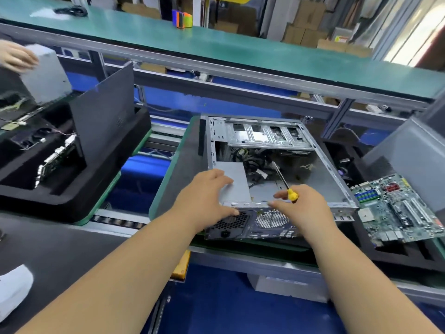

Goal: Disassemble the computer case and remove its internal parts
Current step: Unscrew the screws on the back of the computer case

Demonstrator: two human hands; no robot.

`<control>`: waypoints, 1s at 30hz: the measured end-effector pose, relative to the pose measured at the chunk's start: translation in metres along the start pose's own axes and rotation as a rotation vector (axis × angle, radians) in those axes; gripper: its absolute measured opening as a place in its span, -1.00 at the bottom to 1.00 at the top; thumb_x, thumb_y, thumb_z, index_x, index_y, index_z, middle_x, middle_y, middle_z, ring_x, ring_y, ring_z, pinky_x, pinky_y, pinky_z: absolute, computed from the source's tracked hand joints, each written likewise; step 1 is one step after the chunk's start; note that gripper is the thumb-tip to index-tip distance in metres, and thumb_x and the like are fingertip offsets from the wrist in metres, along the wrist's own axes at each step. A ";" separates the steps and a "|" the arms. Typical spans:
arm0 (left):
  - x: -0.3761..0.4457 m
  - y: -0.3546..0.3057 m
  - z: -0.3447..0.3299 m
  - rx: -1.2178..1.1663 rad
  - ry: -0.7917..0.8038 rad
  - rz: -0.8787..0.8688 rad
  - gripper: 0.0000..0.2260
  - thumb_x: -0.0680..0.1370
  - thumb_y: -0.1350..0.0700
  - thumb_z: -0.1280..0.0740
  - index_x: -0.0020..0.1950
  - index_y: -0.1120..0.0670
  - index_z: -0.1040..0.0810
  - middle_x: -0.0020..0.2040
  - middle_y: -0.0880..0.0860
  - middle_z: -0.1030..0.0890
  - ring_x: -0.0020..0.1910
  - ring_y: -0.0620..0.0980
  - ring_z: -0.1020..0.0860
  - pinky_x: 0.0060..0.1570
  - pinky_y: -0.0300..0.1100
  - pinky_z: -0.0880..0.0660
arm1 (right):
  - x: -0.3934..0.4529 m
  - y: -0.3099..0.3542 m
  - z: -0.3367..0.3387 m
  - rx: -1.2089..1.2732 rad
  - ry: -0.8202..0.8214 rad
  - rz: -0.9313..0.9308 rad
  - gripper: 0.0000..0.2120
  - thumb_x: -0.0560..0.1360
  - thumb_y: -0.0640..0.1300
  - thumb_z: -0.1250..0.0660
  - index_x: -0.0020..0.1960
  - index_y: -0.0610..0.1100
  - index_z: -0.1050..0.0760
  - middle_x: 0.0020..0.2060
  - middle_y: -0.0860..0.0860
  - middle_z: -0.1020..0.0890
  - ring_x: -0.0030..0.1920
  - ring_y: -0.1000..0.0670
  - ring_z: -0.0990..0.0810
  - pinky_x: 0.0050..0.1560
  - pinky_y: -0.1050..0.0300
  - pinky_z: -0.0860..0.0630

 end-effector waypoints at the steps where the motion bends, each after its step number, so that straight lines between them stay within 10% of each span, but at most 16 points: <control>1: 0.000 0.002 -0.001 -0.021 -0.009 -0.002 -0.28 0.35 -0.27 -0.48 0.45 -0.18 -0.34 0.51 -0.16 -0.23 0.49 -0.12 -0.13 0.39 -0.06 -0.26 | 0.000 -0.001 0.001 -0.005 -0.003 -0.008 -0.80 0.32 0.14 -0.56 -0.23 0.12 -0.58 -0.28 0.15 -0.63 -0.26 0.13 -0.59 -0.28 0.10 -0.55; 13: 0.026 0.022 0.010 -0.107 -0.093 0.089 -0.33 0.33 -0.16 -0.55 0.40 -0.16 -0.41 0.48 -0.19 -0.27 0.42 -0.15 -0.29 0.33 -0.19 -0.27 | 0.029 0.016 -0.015 -0.090 -0.011 0.056 -0.74 0.31 0.26 -0.51 -0.36 0.14 -0.53 -0.44 0.15 -0.58 -0.40 0.15 -0.54 -0.43 0.20 -0.37; 20: 0.054 0.029 0.018 0.011 -0.217 0.219 -0.43 0.38 -0.07 -0.55 0.35 -0.06 -0.49 0.38 -0.16 -0.36 0.31 -0.10 -0.41 0.22 -0.15 -0.40 | 0.064 0.035 -0.032 -0.210 0.055 0.143 -0.73 0.51 0.19 -0.34 -0.18 0.00 -0.53 -0.19 0.05 -0.58 -0.19 -0.07 -0.57 -0.26 0.10 -0.47; 30: 0.099 -0.017 0.024 -0.070 -0.034 0.061 -0.49 0.46 -0.17 -0.44 0.39 -0.20 -0.42 0.42 -0.18 -0.33 0.40 -0.22 -0.28 0.32 -0.32 -0.17 | 0.110 0.019 0.025 0.297 0.078 0.084 -0.81 0.53 0.01 -0.26 -0.22 -0.03 -0.44 -0.33 -0.02 -0.53 -0.30 -0.09 -0.51 -0.28 0.01 -0.47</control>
Point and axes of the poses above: each hand's wrist, its own x-axis towards the middle knuckle, its own z-axis out of the back of the hand, y = z × x, the point moved 1 cm from there along x, towards the middle knuckle
